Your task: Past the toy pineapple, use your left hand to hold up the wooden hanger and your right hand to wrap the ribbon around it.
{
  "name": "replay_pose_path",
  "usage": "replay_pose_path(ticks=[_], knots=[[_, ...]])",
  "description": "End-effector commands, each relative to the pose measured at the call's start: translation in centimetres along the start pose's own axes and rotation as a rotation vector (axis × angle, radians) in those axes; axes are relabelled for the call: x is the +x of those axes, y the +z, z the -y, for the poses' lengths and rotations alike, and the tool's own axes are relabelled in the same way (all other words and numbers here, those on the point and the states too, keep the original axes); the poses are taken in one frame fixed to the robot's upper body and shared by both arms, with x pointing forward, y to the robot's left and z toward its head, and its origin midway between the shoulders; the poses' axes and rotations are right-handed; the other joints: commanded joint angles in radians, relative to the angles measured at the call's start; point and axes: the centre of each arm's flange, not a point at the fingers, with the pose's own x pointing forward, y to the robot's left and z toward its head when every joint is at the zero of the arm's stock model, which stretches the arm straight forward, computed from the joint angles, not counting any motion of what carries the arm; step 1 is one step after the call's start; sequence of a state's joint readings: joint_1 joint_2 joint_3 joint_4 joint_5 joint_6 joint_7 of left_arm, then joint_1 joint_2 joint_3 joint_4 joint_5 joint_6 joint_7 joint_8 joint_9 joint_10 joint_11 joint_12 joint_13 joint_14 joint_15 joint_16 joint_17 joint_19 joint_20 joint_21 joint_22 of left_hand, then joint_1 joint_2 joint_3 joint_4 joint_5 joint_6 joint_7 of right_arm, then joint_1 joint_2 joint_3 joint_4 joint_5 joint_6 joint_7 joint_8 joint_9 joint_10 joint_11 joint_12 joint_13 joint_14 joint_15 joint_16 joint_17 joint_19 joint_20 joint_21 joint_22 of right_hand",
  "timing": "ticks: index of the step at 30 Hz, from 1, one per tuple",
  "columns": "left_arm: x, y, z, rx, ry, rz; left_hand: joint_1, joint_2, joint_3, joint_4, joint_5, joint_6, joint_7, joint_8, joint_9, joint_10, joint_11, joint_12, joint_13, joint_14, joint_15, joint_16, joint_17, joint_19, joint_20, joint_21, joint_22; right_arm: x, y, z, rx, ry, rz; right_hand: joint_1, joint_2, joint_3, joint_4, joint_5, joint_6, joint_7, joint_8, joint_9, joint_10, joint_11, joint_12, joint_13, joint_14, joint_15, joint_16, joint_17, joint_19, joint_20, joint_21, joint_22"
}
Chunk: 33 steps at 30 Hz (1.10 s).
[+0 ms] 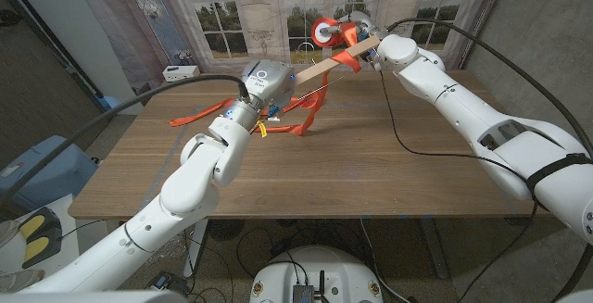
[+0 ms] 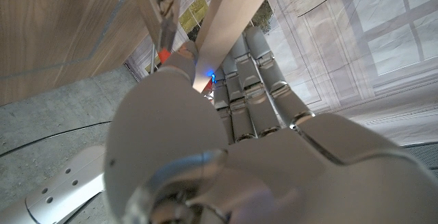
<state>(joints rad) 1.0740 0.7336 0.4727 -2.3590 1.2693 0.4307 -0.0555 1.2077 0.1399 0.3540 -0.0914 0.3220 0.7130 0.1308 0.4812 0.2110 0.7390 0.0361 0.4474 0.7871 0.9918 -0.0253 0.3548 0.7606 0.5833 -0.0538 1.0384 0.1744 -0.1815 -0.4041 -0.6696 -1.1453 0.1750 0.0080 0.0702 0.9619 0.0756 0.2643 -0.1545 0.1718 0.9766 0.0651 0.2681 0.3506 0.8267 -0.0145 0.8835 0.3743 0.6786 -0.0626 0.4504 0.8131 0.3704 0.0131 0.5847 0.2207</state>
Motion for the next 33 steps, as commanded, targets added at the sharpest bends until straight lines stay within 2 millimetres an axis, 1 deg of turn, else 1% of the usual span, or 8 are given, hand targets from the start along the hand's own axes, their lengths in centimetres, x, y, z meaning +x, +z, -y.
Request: replay_pose_path(ticks=[1, 4, 9, 15, 21, 24, 25, 33], knots=[[-1.1, 0.3, 0.2, 0.068, 0.088, -0.046, 0.008, 0.007, 0.048, -0.012, 0.008, 0.149, -0.136, 0.007, 0.303, 0.171, -0.172, 0.0, 0.005, 0.127, -0.203, 0.002, 0.009, -0.002, -0.092, 0.002, 0.004, 1.3, 1.2, 1.9, -0.022, -0.08, 0.006, 0.035, 0.093, 0.072, 0.051, 0.007, 0.09, -0.085, 0.006, 0.006, 0.022, -0.027, 0.056, 0.139, 0.001, -0.147, -0.003, 0.002, -0.002, -0.002, 0.006, 0.001], [-1.8, 0.4, 0.1, 0.09, 0.131, -0.064, 0.008, 0.007, 0.048, -0.012, 0.008, 0.148, -0.141, 0.006, 0.304, 0.168, -0.181, 0.0, 0.008, 0.128, -0.203, 0.001, 0.01, -0.002, -0.093, 0.002, 0.004, 1.3, 0.6, 2.8, -0.006, -0.129, -0.017, 0.035, 0.093, 0.072, 0.05, 0.008, 0.091, -0.086, 0.006, 0.006, 0.025, -0.026, 0.056, 0.136, 0.002, -0.148, -0.004, 0.002, -0.001, -0.002, 0.008, 0.001], [-2.6, 0.1, -0.2, 0.079, 0.148, -0.079, 0.006, 0.007, 0.048, -0.011, 0.009, 0.153, -0.147, 0.008, 0.305, 0.17, -0.18, 0.0, 0.009, 0.132, -0.204, 0.001, 0.012, -0.002, -0.094, 0.003, 0.005, 1.2, -0.5, 4.1, 0.007, -0.203, -0.05, 0.036, 0.093, 0.072, 0.05, 0.008, 0.091, -0.086, 0.005, 0.006, 0.023, -0.027, 0.058, 0.137, 0.004, -0.148, -0.007, 0.004, -0.002, -0.002, 0.01, 0.0], [-2.6, -0.1, -0.3, 0.064, 0.107, -0.058, 0.005, 0.007, 0.048, -0.011, 0.009, 0.155, -0.141, 0.007, 0.303, 0.171, -0.176, -0.004, 0.007, 0.134, -0.204, 0.0, 0.014, -0.002, -0.095, 0.004, 0.005, 1.2, -0.8, 5.5, 0.024, -0.232, -0.066, 0.036, 0.094, 0.072, 0.05, 0.009, 0.09, -0.089, 0.004, 0.007, 0.023, -0.028, 0.058, 0.134, 0.003, -0.147, -0.01, 0.005, -0.002, -0.005, 0.013, 0.0], [-1.8, 0.1, -0.1, 0.067, 0.048, -0.026, 0.005, 0.006, 0.048, -0.012, 0.009, 0.154, -0.139, 0.006, 0.304, 0.174, -0.174, -0.004, 0.007, 0.134, -0.204, -0.001, 0.016, -0.003, -0.096, 0.005, 0.005, 1.1, 0.9, 6.5, -0.045, -0.205, -0.063, 0.037, 0.093, 0.072, 0.049, 0.01, 0.09, -0.09, 0.003, 0.006, 0.02, -0.031, 0.06, 0.137, 0.004, -0.149, -0.011, 0.008, -0.002, -0.005, 0.016, -0.001], [-1.4, 0.1, 0.2, 0.061, 0.011, -0.016, 0.004, 0.006, 0.049, -0.012, 0.009, 0.155, -0.14, 0.005, 0.303, 0.174, -0.174, -0.005, 0.008, 0.134, -0.204, -0.002, 0.016, -0.003, -0.095, 0.005, 0.005, 0.9, 2.1, 6.9, -0.079, -0.194, -0.057, 0.037, 0.094, 0.072, 0.049, 0.01, 0.089, -0.089, 0.003, 0.007, 0.017, -0.032, 0.06, 0.137, 0.003, -0.149, -0.015, 0.007, -0.002, -0.005, 0.018, -0.001], [-1.0, 0.1, 0.5, 0.057, -0.01, -0.011, 0.005, 0.006, 0.049, -0.012, 0.01, 0.154, -0.139, 0.005, 0.303, 0.173, -0.172, -0.006, 0.008, 0.134, -0.204, -0.002, 0.017, -0.003, -0.095, 0.006, 0.005, 0.8, 3.0, 7.1, -0.091, -0.186, -0.045, 0.036, 0.094, 0.072, 0.049, 0.01, 0.088, -0.089, 0.003, 0.008, 0.016, -0.033, 0.06, 0.137, 0.003, -0.148, -0.015, 0.007, -0.003, -0.007, 0.018, -0.001], [0.8, -0.3, 1.8, 0.039, -0.086, 0.018, 0.004, 0.006, 0.05, -0.013, 0.01, 0.155, -0.14, 0.004, 0.304, 0.171, -0.171, -0.007, 0.012, 0.134, -0.203, -0.005, 0.019, -0.003, -0.094, 0.007, 0.005, 0.2, 5.6, 7.6, -0.047, -0.139, 0.018, 0.037, 0.094, 0.072, 0.049, 0.011, 0.088, -0.092, 0.002, 0.008, 0.015, -0.036, 0.062, 0.136, 0.004, -0.15, -0.019, 0.01, -0.003, -0.007, 0.023, -0.002]])
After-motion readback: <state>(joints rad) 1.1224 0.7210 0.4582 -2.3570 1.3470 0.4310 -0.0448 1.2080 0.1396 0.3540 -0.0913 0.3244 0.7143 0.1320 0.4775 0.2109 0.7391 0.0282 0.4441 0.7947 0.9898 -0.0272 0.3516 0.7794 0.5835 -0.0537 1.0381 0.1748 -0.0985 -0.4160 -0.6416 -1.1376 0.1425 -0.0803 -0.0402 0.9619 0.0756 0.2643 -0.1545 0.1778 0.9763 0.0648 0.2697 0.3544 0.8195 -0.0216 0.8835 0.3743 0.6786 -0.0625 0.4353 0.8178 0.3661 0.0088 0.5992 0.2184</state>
